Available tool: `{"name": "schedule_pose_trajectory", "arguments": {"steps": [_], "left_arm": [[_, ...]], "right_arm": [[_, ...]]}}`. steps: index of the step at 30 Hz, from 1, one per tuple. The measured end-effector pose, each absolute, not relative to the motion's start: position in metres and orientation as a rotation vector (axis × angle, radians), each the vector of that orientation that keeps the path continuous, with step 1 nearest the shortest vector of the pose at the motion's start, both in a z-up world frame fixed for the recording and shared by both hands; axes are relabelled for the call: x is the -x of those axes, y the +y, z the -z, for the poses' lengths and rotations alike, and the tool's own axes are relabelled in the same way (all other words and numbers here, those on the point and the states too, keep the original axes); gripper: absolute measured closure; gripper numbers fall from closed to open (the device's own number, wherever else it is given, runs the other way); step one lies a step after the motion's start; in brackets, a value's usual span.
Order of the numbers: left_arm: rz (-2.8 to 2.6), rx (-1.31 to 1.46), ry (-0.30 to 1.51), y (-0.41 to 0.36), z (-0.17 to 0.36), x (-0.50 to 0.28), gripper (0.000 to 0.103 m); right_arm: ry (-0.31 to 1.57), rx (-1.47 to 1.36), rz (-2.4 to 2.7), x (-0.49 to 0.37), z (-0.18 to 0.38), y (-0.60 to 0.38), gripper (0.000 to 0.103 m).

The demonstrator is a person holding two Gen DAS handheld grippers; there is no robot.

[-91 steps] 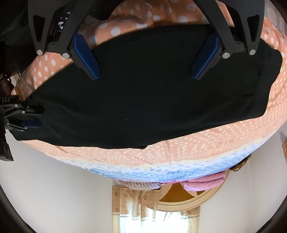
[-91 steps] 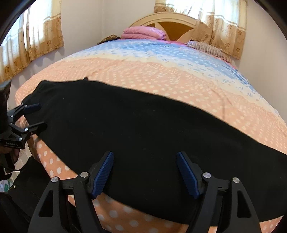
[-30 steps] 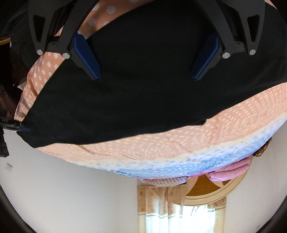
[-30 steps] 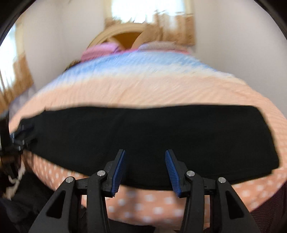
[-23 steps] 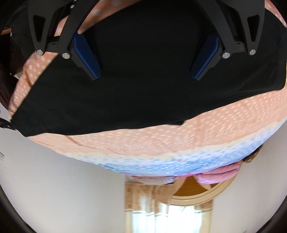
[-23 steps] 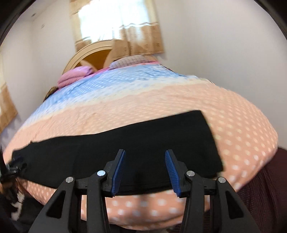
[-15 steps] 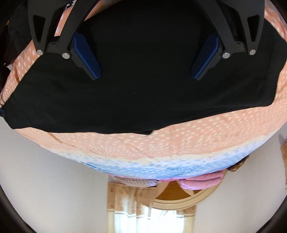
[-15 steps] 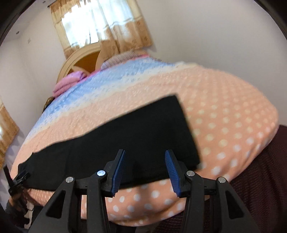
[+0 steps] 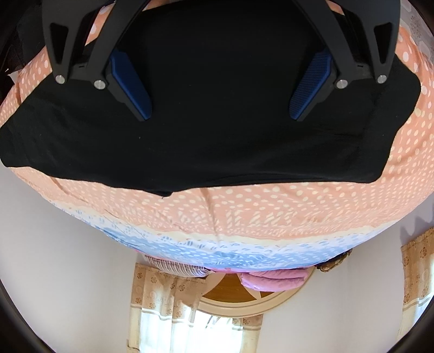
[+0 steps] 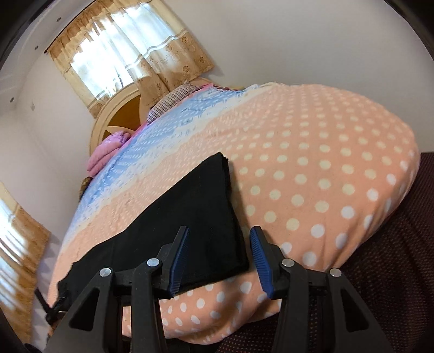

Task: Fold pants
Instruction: 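Lower the right tool onto the pants end and close on it, then lift the pants end with the right tool and fold it over the pants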

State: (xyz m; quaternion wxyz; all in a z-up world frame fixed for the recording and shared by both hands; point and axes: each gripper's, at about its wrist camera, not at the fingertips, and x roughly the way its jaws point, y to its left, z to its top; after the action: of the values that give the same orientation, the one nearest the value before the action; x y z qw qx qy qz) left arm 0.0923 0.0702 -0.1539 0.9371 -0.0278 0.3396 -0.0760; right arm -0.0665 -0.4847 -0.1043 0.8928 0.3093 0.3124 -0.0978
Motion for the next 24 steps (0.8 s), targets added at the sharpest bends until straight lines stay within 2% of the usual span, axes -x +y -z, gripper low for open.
{"name": "schedule_pose_trajectory", "arguments": {"steps": [10,11,12,13,15,24], "left_arm": [[0.160,0.061,0.697,0.073,0.157,-0.092,0.000],[0.158,0.059,0.697,0.073,0.157,-0.092,0.000],[0.156,0.055,0.697,0.073,0.157,-0.092,0.000],[0.156,0.052,0.696,0.073,0.157,-0.092,0.000],[0.160,0.050,0.699,0.074,0.156,-0.091,0.000],[0.168,0.077,0.703,0.077,0.153,-0.091,0.000]], "right_arm": [[0.676,-0.700,0.108,0.059,0.112,-0.488,0.056],[0.660,-0.728,0.100,0.058,0.114,-0.491,0.059],[0.650,-0.735,0.100,0.057,0.116,-0.492,0.071],[0.649,-0.734,0.110,0.057,0.117,-0.493,0.077],[0.645,-0.750,0.098,0.058,0.119,-0.496,0.085],[0.553,-0.638,0.095,0.064,0.090,-0.469,0.091]]}}
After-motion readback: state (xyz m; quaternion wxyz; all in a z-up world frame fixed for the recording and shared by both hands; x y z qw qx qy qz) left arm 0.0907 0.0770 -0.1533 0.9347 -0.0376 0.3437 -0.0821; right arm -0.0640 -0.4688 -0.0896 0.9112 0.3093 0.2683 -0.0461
